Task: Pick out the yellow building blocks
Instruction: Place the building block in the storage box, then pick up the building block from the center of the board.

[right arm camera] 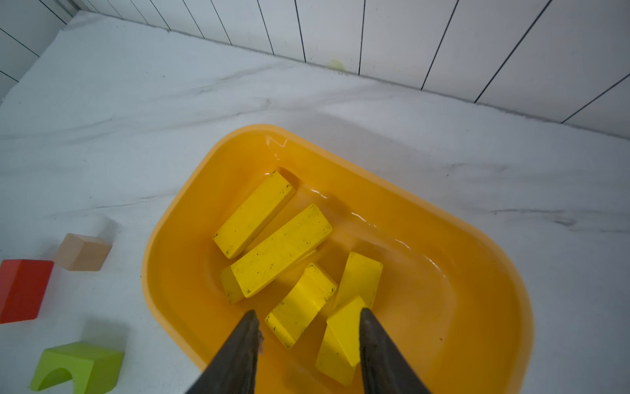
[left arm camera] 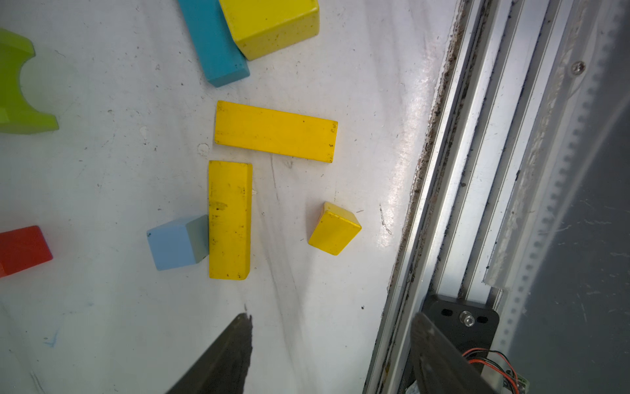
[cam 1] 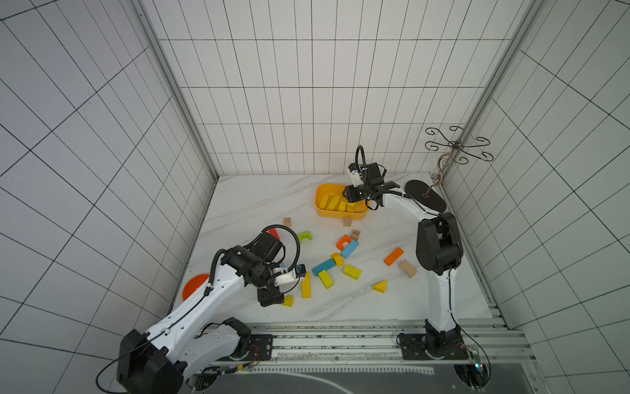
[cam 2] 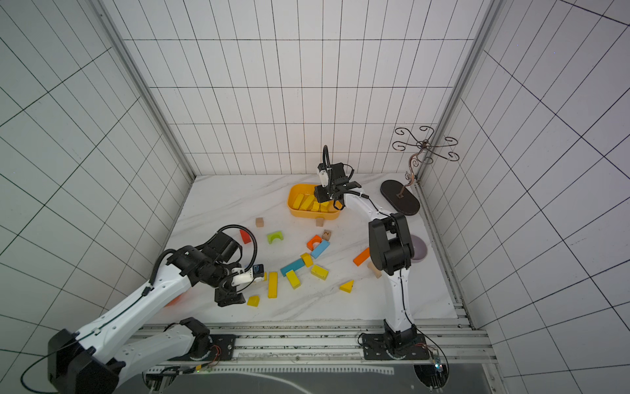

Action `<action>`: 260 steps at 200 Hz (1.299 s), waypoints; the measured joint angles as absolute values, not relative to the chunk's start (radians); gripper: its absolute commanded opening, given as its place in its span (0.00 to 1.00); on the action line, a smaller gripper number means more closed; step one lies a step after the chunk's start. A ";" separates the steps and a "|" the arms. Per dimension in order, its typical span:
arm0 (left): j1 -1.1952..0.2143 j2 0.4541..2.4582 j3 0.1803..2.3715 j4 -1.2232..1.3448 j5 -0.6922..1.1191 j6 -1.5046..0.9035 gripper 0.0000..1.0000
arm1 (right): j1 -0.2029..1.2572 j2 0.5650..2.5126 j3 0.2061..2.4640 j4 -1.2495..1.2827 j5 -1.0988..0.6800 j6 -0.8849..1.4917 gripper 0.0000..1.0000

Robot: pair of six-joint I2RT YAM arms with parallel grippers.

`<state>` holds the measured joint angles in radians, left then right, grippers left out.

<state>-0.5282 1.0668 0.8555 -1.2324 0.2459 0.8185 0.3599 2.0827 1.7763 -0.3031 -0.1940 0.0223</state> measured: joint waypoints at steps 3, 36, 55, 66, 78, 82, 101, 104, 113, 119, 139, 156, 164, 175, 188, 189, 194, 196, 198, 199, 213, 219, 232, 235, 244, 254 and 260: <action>-0.533 1.073 0.855 -1.230 0.244 0.819 0.73 | 0.359 2.067 1.771 -0.299 -0.192 0.025 0.49; -0.591 1.120 0.855 -1.187 0.218 0.840 0.73 | 0.343 1.819 1.619 -0.270 -0.159 0.055 0.49; -0.624 1.153 0.855 -1.156 0.205 0.858 0.73 | 0.339 1.692 1.518 -0.260 -0.155 0.073 0.49; -0.642 1.177 0.854 -1.140 0.197 0.868 0.73 | 0.334 1.637 1.465 -0.254 -0.155 0.086 0.49; -0.661 1.202 0.850 -1.122 0.186 0.878 0.72 | 0.334 1.580 1.401 -0.251 -0.157 0.097 0.49; -0.668 1.211 0.848 -1.114 0.182 0.881 0.72 | 0.334 1.564 1.383 -0.252 -0.156 0.099 0.49; -0.691 1.251 0.835 -1.088 0.162 0.892 0.71 | 0.334 1.492 1.301 -0.258 -0.159 0.113 0.49; -0.693 1.256 0.834 -1.085 0.160 0.893 0.71 | 0.334 1.481 1.290 -0.258 -0.159 0.115 0.49; -0.699 1.274 0.829 -1.078 0.153 0.896 0.71 | 0.334 1.449 1.260 -0.263 -0.159 0.119 0.50; -0.700 1.285 0.827 -1.074 0.151 0.897 0.71 | 0.334 1.427 1.243 -0.265 -0.160 0.121 0.49; -0.706 1.310 0.819 -1.056 0.146 0.898 0.70 | 0.334 1.364 1.198 -0.270 -0.165 0.131 0.49; -0.714 1.319 0.805 -1.040 0.146 0.898 0.69 | 0.334 1.331 1.177 -0.273 -0.168 0.133 0.49; -0.718 1.323 0.798 -1.035 0.146 0.898 0.67 | 0.334 1.322 1.169 -0.272 -0.169 0.134 0.49; -0.725 1.332 0.791 -1.028 0.146 0.896 0.66 | 0.334 1.316 1.158 -0.274 -0.170 0.134 0.49; -0.735 1.345 0.783 -1.020 0.146 0.893 0.64 | 0.334 1.314 1.149 -0.275 -0.170 0.135 0.49; -0.735 1.346 0.783 -1.020 0.146 0.892 0.64 | 0.334 1.314 1.148 -0.275 -0.170 0.135 0.49; -0.739 1.353 0.781 -1.017 0.144 0.891 0.63 | 0.334 1.314 1.145 -0.276 -0.170 0.135 0.49; -0.739 1.356 0.780 -1.016 0.144 0.890 0.63 | 0.334 1.314 1.144 -0.277 -0.170 0.134 0.49; -0.740 1.359 0.779 -1.014 0.144 0.891 0.63 | 0.334 1.314 1.143 -0.278 -0.170 0.134 0.49; -0.740 1.361 0.779 -1.013 0.143 0.891 0.63 | 0.334 1.314 1.143 -0.278 -0.170 0.135 0.49; -0.745 1.379 0.774 -1.006 0.136 0.885 0.62 | 0.334 1.314 1.136 -0.280 -0.170 0.134 0.49; -0.745 1.385 0.772 -1.003 0.132 0.883 0.61 | 0.334 1.313 1.134 -0.280 -0.170 0.134 0.49; -0.746 1.397 0.765 -0.995 0.122 0.878 0.60 | 0.334 1.313 1.127 -0.280 -0.170 0.134 0.49; -0.746 1.399 0.764 -0.994 0.121 0.878 0.59 | 0.334 1.313 1.126 -0.281 -0.170 0.134 0.49; -0.746 1.406 0.758 -0.987 0.114 0.873 0.58 | 0.334 1.313 1.124 -0.281 -0.170 0.134 0.49; -0.747 1.414 0.755 -0.982 0.107 0.870 0.57 | 0.334 1.312 1.120 -0.281 -0.170 0.134 0.49; -0.748 1.419 0.754 -0.981 0.104 0.868 0.57 | 0.334 1.311 1.117 -0.281 -0.170 0.134 0.49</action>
<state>-0.7475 1.4185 0.7544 -0.9813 0.1036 0.8677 0.3336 1.3109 1.1172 -0.2806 -0.1699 0.1341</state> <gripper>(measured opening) 0.578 0.493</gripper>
